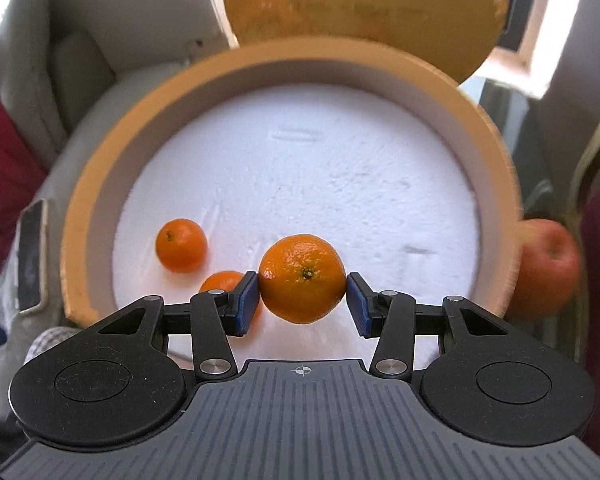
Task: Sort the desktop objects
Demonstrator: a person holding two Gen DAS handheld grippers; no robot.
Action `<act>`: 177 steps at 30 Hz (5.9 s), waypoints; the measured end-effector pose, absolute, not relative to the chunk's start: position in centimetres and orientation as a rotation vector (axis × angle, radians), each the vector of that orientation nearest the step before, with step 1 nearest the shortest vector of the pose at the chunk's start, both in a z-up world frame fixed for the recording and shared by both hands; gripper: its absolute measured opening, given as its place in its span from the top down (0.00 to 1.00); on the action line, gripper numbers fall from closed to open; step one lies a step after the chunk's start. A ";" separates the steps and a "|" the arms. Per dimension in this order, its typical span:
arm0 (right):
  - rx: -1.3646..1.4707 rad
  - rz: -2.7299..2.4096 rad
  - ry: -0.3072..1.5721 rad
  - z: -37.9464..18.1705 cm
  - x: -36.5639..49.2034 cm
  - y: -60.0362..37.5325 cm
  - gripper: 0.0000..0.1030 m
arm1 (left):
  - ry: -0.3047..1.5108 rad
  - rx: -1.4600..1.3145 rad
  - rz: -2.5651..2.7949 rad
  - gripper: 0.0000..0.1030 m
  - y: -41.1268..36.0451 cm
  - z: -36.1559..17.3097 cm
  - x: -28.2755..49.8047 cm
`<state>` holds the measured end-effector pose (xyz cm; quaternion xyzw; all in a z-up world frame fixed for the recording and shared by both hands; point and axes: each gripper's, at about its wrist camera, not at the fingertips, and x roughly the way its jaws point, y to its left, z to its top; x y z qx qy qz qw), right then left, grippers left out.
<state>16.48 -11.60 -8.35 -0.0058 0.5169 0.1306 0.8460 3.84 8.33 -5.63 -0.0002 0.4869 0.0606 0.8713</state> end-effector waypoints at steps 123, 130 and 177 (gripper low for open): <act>-0.324 0.322 0.946 -11.2 16.1 -26.2 0.12 | 1.099 0.213 -0.005 0.02 -3.3 -5.6 6.3; -0.378 0.349 0.957 -12.4 17.5 -25.7 0.12 | 1.114 0.215 0.003 0.02 -3.2 -6.0 6.7; -0.096 0.197 0.877 -1.5 12.4 -19.7 0.16 | 0.976 -0.015 0.098 0.02 6.4 -3.5 4.1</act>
